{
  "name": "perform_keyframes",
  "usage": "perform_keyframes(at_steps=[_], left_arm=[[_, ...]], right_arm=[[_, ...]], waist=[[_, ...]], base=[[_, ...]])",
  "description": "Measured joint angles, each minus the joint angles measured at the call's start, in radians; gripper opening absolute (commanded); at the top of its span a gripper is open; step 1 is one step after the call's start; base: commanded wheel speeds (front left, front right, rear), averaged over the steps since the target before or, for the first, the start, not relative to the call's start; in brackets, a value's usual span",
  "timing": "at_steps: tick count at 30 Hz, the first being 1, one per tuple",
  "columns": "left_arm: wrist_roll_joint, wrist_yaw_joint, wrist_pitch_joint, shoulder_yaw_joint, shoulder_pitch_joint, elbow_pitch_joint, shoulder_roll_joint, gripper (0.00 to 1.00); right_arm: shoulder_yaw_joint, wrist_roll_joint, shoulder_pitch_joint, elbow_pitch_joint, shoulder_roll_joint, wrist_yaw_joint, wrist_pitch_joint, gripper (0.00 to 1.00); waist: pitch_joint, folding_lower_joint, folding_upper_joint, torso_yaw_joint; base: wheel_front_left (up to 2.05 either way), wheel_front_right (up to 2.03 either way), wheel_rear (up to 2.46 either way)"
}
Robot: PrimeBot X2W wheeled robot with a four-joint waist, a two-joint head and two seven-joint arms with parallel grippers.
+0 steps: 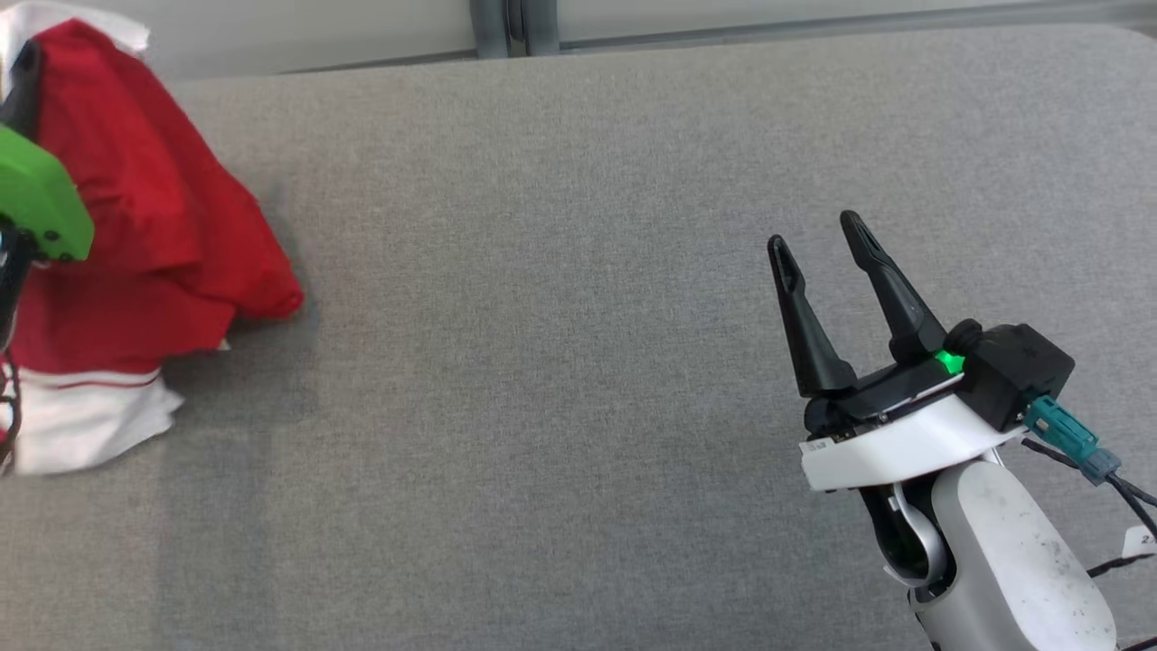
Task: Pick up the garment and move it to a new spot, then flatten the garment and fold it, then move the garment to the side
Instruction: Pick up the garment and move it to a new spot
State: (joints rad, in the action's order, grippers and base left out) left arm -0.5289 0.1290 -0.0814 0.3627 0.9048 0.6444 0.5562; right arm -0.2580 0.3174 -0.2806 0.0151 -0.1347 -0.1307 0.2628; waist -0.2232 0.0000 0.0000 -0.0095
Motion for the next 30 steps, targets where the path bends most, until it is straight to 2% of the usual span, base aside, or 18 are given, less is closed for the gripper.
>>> perform_keyframes(at_steps=[5,9,14,19,25,26,27,28,30], left_arm=[[-0.028,-0.011,-0.058,0.022,-0.026,-0.245,-0.03,0.0],[-0.032,-0.062,-0.105,0.038,-0.063,-0.435,-0.055,0.0],[-0.031,-0.115,-0.113,0.1,-0.172,-0.552,-0.131,0.0],[-0.008,-0.137,-0.028,0.191,-0.306,-0.465,-0.225,0.0],[0.031,-0.118,0.142,0.28,-0.373,-0.227,-0.351,0.0],[0.033,-0.11,0.161,0.292,-0.373,-0.183,-0.37,0.27],[0.035,-0.101,0.177,0.302,-0.374,-0.148,-0.386,0.89],[0.037,-0.089,0.203,0.31,-0.373,-0.114,-0.404,1.0],[0.037,-0.076,0.247,0.317,-0.369,-0.066,-0.43,1.0]], right_arm=[[0.019,0.005,0.021,0.0,0.008,0.0,0.0,1.0],[0.04,0.004,0.036,-0.007,0.013,0.0,0.0,1.0],[0.055,0.006,0.055,-0.009,0.014,0.0,0.0,1.0],[0.056,0.016,0.06,-0.003,0.017,0.0,0.0,1.0],[0.056,0.023,0.059,0.004,0.014,0.0,0.0,1.0],[0.054,0.023,0.057,0.008,0.013,0.0,0.0,1.0],[0.053,0.023,0.056,0.012,0.011,0.0,0.0,1.0],[0.053,0.024,0.055,0.014,0.008,0.0,0.0,1.0],[0.052,0.024,0.054,0.018,0.002,0.0,0.0,1.0]], waist=[[0.056,0.0,0.0,-0.012],[0.081,0.0,0.0,-0.046],[0.092,0.0,0.0,-0.098],[0.084,0.0,0.0,-0.146],[0.054,0.0,0.0,-0.178],[0.051,0.0,0.0,-0.181],[0.049,0.0,0.0,-0.182],[0.049,0.0,0.0,-0.181],[0.053,0.0,0.0,-0.177]], base=[[0.0,0.0,0.0],[0.0,0.0,0.0],[0.0,0.0,0.0],[0.0,0.0,0.0],[0.0,0.0,0.0],[0.0,0.0,0.0],[0.0,0.0,0.0],[0.0,0.0,0.0],[0.0,0.0,0.0]])
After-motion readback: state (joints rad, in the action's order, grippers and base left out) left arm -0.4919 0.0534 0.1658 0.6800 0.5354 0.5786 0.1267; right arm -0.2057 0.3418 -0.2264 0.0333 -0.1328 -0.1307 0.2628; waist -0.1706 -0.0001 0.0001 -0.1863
